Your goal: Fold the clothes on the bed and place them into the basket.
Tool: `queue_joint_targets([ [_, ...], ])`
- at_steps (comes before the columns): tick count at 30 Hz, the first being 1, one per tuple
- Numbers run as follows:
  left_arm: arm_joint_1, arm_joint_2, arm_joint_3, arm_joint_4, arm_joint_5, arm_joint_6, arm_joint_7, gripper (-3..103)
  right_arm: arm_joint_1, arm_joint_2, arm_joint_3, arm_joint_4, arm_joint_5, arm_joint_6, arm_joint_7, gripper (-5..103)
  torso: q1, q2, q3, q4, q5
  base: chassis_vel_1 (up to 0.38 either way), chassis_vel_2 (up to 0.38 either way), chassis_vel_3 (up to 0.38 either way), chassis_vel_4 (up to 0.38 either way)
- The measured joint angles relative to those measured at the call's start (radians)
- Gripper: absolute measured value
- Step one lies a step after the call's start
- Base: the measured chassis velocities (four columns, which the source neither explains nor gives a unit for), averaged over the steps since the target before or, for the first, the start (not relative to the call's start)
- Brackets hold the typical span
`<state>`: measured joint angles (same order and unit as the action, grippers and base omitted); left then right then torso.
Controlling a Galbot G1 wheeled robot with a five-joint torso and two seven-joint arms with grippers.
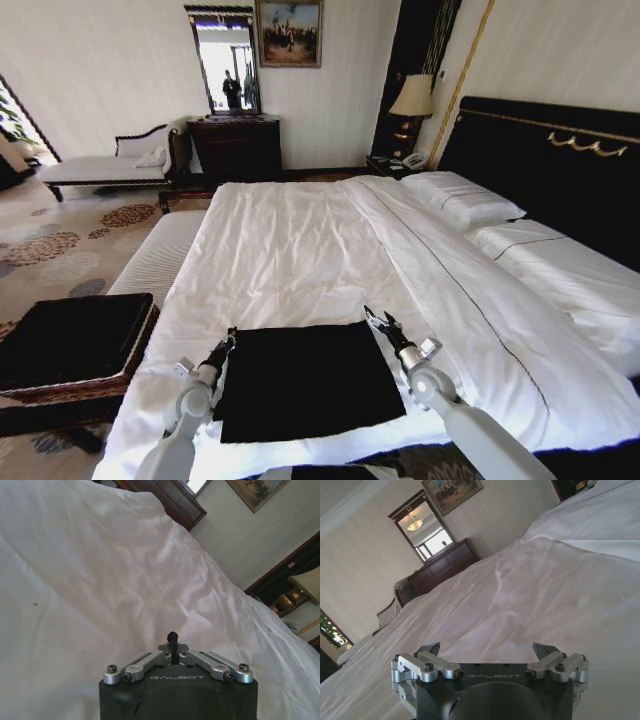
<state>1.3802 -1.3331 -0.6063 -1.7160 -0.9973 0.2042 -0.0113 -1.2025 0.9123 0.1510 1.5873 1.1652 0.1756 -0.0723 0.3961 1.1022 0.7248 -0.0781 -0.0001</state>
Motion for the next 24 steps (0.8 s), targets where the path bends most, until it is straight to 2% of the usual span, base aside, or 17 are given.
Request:
queue_joint_targets([
  [7, 0.004, 0.001, -0.008, -0.005, -0.007, -0.004, 0.002, 1, 0.001, 0.008, -0.01, -0.057, 0.02, -0.003, -0.063, 100, 0.0, 0.0, 0.0, 0.0002, 0.0002, 0.0, 0.0, 0.0, 0.0],
  [10, 0.009, -0.003, 0.003, -0.01, 0.004, -0.005, 0.002, 1, 0.018, 0.016, -0.011, -0.11, 0.03, -0.003, -0.127, 100, 0.0, 0.0, 0.0, 0.0003, 0.0002, 0.0, 0.0, 0.0, 0.0],
  [12, 0.009, -0.004, 0.005, -0.01, 0.006, -0.006, 0.001, 1, 0.022, 0.018, -0.011, -0.118, 0.034, -0.003, -0.137, 100, 0.0, 0.0, 0.0, 0.0003, 0.0002, 0.0, 0.0, 0.0, 0.0],
  [13, 0.009, -0.007, 0.008, -0.011, 0.011, -0.006, 0.0, 1, 0.032, 0.022, -0.012, -0.135, 0.051, -0.003, -0.162, 103, 0.0, 0.0, 0.0, 0.0003, 0.0002, 0.0, 0.0, 0.0, 0.0],
  [17, 0.011, -0.008, 0.012, -0.01, 0.02, -0.006, -0.001, 1, 0.044, 0.029, -0.013, -0.151, 0.093, -0.003, -0.214, 95, 0.0, 0.0, 0.0, 0.0003, 0.0003, 0.0, 0.0, 0.0, 0.0],
  [19, 0.012, -0.008, 0.012, -0.01, 0.023, -0.006, -0.001, 1, 0.047, 0.032, -0.016, -0.155, 0.104, -0.003, -0.257, 84, 0.0, 0.0, 0.0, 0.0003, 0.0002, 0.0, 0.0, 0.0, 0.0],
  [20, 0.012, -0.008, 0.012, -0.01, 0.024, -0.006, -0.002, 1, 0.047, 0.033, -0.019, -0.156, 0.104, -0.003, -0.274, 84, 0.0, 0.0, 0.0, 0.0003, 0.0001, 0.0, 0.0, 0.0, 0.0],
  [22, 0.013, -0.008, 0.012, -0.011, 0.024, -0.006, -0.003, 1, 0.046, 0.033, -0.026, -0.16, 0.096, -0.003, -0.288, 73, 0.0, 0.0, 0.0, 0.0003, 0.0, 0.0, 0.0, 0.0, 0.0],
  [23, 0.013, -0.008, 0.012, -0.011, 0.024, -0.006, -0.003, 1, 0.046, 0.033, -0.026, -0.16, 0.096, -0.003, -0.288, 73, 0.0, 0.0, 0.0, 0.0003, 0.0, 0.0, 0.0, 0.0, 0.0],
  [24, 0.014, -0.008, 0.011, -0.012, 0.024, -0.006, -0.004, 1, 0.045, 0.034, -0.03, -0.164, 0.087, -0.003, -0.289, 68, 0.0, 0.0, 0.0, 0.0002, 0.0001, 0.0, 0.0, 0.0, 0.0],
])
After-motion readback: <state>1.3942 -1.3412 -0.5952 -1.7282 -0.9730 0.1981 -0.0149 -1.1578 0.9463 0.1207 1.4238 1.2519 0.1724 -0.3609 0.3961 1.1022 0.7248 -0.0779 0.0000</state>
